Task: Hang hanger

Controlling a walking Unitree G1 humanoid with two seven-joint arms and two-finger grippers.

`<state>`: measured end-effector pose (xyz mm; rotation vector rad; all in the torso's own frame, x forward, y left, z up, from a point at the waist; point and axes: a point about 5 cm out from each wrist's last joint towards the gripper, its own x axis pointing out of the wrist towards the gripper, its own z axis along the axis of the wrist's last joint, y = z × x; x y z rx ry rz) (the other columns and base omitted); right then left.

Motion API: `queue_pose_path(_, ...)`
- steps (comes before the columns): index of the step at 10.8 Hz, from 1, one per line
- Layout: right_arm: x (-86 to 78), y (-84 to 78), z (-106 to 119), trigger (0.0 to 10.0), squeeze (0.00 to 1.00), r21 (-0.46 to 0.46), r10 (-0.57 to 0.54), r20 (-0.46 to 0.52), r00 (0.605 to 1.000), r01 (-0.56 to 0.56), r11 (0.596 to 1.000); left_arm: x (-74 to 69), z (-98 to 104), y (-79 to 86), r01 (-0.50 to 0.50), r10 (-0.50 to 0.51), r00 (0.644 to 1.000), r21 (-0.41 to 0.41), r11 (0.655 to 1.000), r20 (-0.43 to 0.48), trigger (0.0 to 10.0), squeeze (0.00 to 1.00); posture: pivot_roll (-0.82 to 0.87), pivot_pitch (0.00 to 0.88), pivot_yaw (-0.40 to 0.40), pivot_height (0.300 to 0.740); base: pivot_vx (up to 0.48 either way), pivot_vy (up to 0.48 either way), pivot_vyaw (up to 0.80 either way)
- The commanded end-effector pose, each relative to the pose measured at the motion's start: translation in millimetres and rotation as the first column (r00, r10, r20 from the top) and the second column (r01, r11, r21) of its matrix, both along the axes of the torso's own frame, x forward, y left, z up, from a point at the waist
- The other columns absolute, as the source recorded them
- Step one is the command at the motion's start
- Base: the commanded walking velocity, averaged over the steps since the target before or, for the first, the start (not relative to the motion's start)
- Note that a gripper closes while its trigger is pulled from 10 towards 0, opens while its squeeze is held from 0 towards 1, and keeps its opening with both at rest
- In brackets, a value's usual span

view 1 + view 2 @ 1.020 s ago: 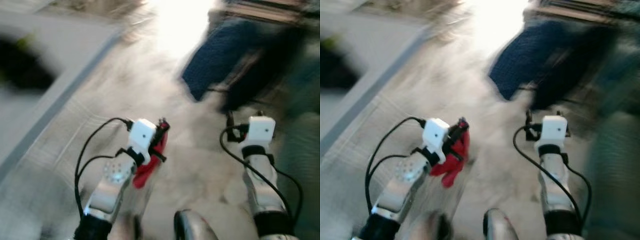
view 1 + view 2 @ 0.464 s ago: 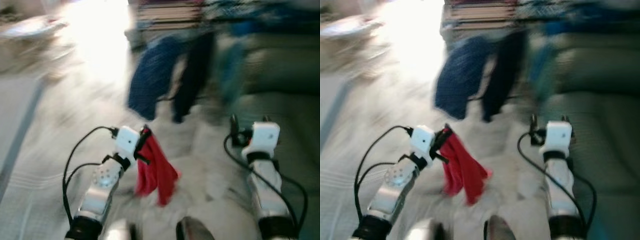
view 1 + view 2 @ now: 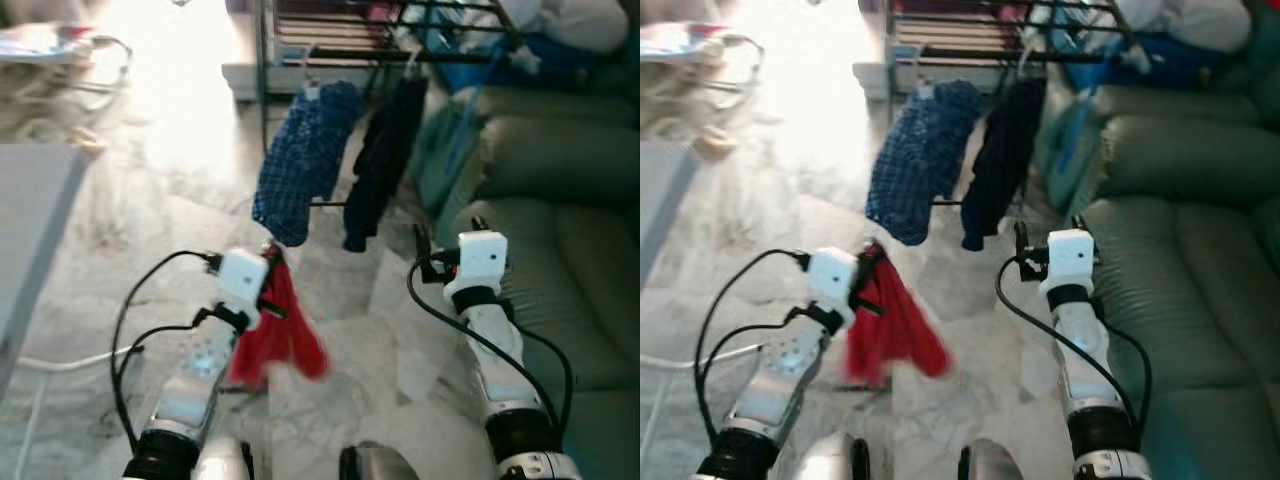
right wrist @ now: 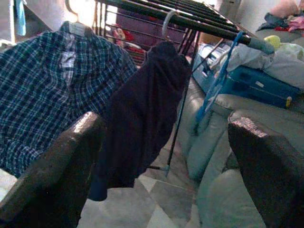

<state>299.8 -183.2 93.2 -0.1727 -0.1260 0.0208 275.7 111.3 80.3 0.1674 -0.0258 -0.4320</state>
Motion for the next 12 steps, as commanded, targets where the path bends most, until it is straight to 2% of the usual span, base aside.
queue_pose_path(1, 1.5, -1.5, 0.6, 10.0, 0.0, -0.002, -0.008, 0.002, 1.0, 0.008, 1.0, 1.4, 5.4, -3.7, 0.051, -0.051, 0.998, 0.014, 0.999, 0.03, 10.0, 0.0, 0.0, 0.064, -0.047, 0.74, 0.0, 0.0, 0.0)
queue_pose_path(3, -3.3, -1.6, -3.5, 10.0, 0.0, -0.004, -0.011, 0.002, 1.0, 0.011, 1.0, 2.0, 10.3, -4.1, 0.125, -0.126, 0.99, 0.027, 0.992, 0.057, 10.0, 0.0, -0.01, 0.076, -0.027, 0.74, 0.219, 0.0, -0.8)
queue_pose_path(9, -6.7, -1.9, -5.9, 10.0, 0.0, -0.013, -0.014, -0.002, 1.0, 0.014, 1.0, -3.6, 11.6, -14.8, 0.169, -0.17, 0.984, 0.014, 0.986, 0.054, 10.0, 0.0, -0.01, 0.12, -0.035, 0.74, 0.386, 0.0, -0.7)
queue_pose_path(12, -9.2, -3.0, -7.4, 10.0, 0.0, -0.016, -0.006, -0.012, 1.0, 0.006, 1.0, -2.2, 6.9, -15.3, 0.133, -0.134, 0.991, 0.041, 0.99, 0.016, 10.0, 0.0, -0.02, 0.129, -0.038, 0.74, 0.0, 0.0, -0.16)
